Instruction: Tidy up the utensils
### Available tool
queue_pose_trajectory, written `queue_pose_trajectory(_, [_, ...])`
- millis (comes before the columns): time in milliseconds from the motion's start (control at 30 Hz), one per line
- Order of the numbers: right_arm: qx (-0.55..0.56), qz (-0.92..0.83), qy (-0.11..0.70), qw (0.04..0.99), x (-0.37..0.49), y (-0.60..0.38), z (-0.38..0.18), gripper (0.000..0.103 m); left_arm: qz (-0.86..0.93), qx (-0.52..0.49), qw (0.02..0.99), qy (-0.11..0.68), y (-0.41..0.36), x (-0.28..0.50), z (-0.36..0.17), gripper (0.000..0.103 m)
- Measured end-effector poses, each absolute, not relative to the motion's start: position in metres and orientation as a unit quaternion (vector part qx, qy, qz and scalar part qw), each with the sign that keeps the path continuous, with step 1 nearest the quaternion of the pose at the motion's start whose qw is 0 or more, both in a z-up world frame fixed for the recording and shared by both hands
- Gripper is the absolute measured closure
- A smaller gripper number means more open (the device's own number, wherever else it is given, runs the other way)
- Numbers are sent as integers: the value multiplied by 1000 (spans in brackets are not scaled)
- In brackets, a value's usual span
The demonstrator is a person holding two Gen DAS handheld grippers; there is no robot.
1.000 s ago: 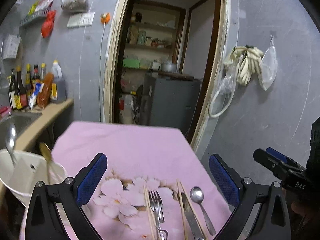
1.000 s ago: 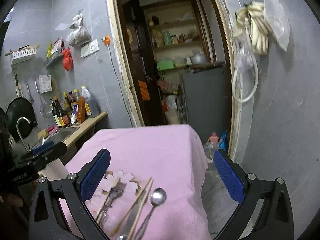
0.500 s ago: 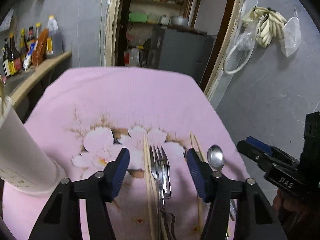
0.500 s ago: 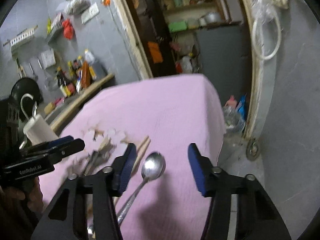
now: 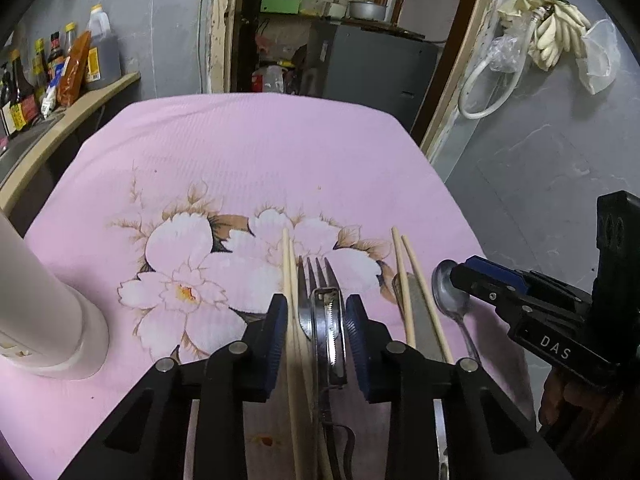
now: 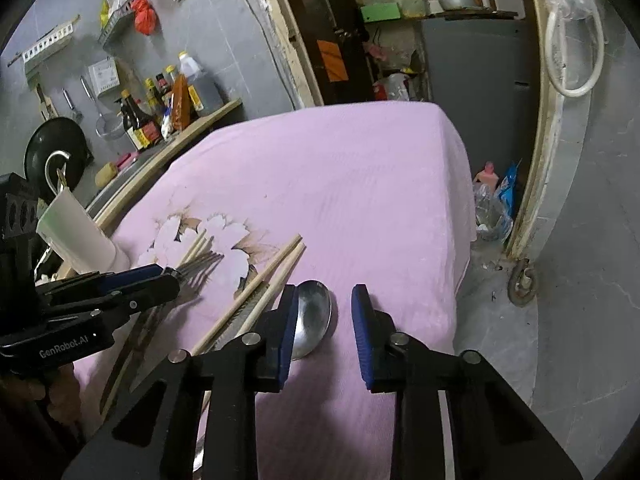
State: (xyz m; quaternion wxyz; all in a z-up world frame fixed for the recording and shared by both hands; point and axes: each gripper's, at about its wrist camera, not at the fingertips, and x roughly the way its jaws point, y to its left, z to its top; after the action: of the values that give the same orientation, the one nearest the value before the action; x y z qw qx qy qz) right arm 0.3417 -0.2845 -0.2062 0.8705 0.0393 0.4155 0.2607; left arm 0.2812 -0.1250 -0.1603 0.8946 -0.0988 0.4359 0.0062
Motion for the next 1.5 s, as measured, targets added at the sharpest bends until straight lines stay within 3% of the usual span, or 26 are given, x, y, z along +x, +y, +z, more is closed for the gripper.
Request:
queue_pose_trajectory(233, [30, 281, 426, 860, 352, -284, -208, 79, -5, -117, 890, 441, -121, 283, -161, 78])
queue_pose_trajectory(433, [-7, 293, 444, 847, 355, -277, -204, 85, -14, -126, 887, 444, -120, 282, -160, 79])
queue_pose_trajectory(500, [-9, 291, 451, 844, 357, -277, -203, 94, -21, -131, 887, 443, -120, 281, -160, 79])
queue_pose_trajectory(767, [7, 280, 451, 847, 352, -282, -199, 99, -47, -138, 889, 434, -119, 276, -154, 80])
queue_pose_trajectory(1500, [34, 265, 457, 848, 342, -281, -199, 99, -71, -169, 877, 443, -105, 274, -156, 79])
